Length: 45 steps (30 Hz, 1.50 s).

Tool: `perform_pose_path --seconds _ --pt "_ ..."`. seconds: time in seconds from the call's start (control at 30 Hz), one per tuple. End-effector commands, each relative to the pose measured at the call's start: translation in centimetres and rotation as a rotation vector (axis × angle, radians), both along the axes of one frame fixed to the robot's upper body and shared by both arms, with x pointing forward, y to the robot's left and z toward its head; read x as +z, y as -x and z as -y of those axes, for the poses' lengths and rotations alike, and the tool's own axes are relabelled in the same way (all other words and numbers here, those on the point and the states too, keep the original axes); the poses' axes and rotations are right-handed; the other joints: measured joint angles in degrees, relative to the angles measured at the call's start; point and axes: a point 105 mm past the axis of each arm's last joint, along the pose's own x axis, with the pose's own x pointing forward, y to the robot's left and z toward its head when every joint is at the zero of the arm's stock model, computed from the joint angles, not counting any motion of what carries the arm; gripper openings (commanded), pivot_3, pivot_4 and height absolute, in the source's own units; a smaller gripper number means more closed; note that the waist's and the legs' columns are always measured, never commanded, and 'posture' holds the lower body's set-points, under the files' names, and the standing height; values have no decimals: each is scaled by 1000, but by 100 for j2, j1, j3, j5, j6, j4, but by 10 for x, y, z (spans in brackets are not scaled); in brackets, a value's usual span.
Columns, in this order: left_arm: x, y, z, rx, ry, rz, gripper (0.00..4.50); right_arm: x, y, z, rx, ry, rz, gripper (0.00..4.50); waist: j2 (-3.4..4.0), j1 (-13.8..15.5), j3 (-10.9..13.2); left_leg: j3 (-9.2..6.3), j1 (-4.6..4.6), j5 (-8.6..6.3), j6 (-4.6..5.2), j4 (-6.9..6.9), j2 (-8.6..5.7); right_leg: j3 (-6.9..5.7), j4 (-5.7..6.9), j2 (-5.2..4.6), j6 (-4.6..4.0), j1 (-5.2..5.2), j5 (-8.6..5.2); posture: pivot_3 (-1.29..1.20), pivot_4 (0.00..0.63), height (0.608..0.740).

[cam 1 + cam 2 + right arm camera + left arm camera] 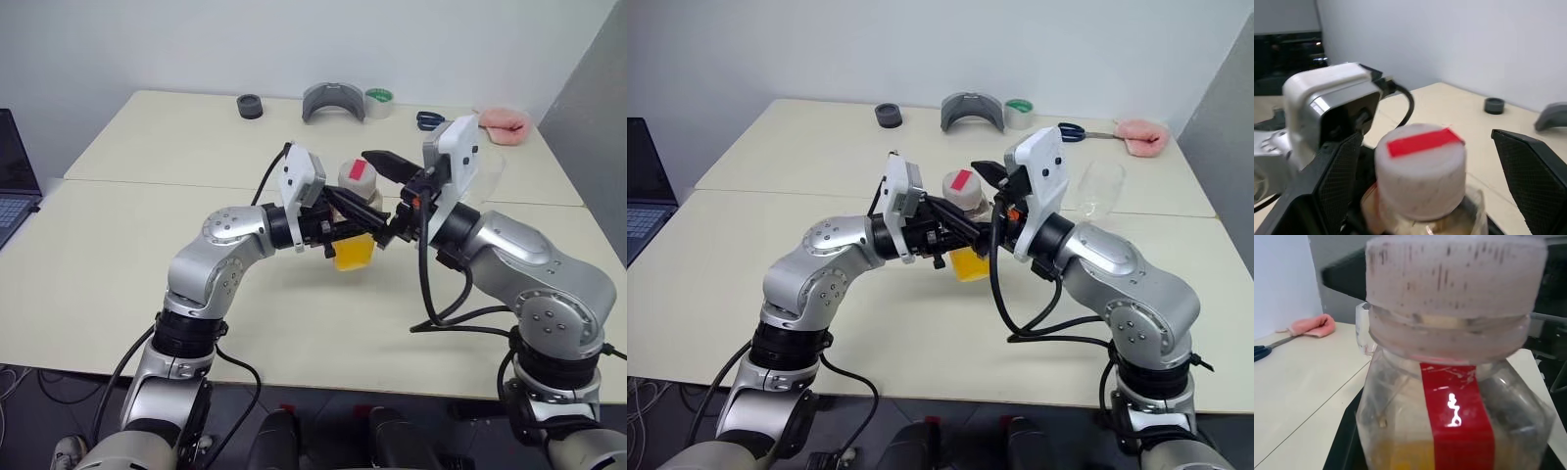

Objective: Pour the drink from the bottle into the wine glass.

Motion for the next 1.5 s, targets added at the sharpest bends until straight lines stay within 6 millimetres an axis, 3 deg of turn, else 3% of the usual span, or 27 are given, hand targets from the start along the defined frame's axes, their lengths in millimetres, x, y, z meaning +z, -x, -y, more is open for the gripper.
perform_pose_path --seconds 0.03,0.27,0.3,0.37,0.57,0.93,1.17,1.3,1.43,1.47,1.5 --pt "16 5 3 -17 20 73 1723 18 5 -1 -18 -45 76 4464 0 -1 0 0 0 0 0 0 0 0 0 0 0 0 0 0 150 740" --pt "16 3 1 -11 15 70 1723 26 5 -1 -26 -85 94 4464 0 -3 0 -1 0 0 0 -1 0 -2 0 1 0 0 0 0 150 740" --pt "16 2 1 -9 12 74 1723 26 6 -1 -23 -87 93 4300 0 -3 0 -1 0 0 0 -1 0 -2 -1 0 0 0 0 0 150 740" --pt "17 1 1 -7 11 78 1723 25 6 -2 -14 -89 85 3817 0 -4 0 0 0 0 0 -1 -1 -1 -1 0 0 0 0 0 150 740" --pt "18 0 0 -6 9 81 1723 23 8 -4 4 -85 79 1802 0 -13 0 0 0 0 0 -1 -1 -1 -1 1 0 0 0 0 150 740" --pt "20 7 1 -40 13 68 1723 16 5 -1 66 -50 56 1819 0 -21 0 0 0 0 0 -1 -1 -1 -2 1 0 0 0 0 150 740" --pt "18 61 -10 -310 -77 52 1723 22 14 2 554 68 51 1819 5 -78 4 1 2 -1 1 -7 1 -3 -8 9 0 1 0 0 150 740" --pt "22 70 -14 -359 -92 39 1723 23 7 -2 678 125 40 1819 7 -79 5 -2 4 -1 1 -6 4 -6 -8 14 -1 2 0 0 150 740" --pt "24 65 -16 -329 -92 48 1723 24 3 3 700 147 40 1819 7 -62 5 -3 3 -1 1 -4 2 -8 -9 10 -1 3 0 0 150 740" --pt "24 61 -17 -310 -90 48 1723 25 2 7 692 147 37 2558 7 -51 5 -3 2 -1 1 -4 3 -8 -10 9 -1 3 0 0 150 740" --pt "24 59 -18 -296 -88 49 1723 26 2 10 683 147 34 2847 6 -36 5 -5 0 -1 1 -4 4 -10 -11 5 -1 2 0 0 150 740"
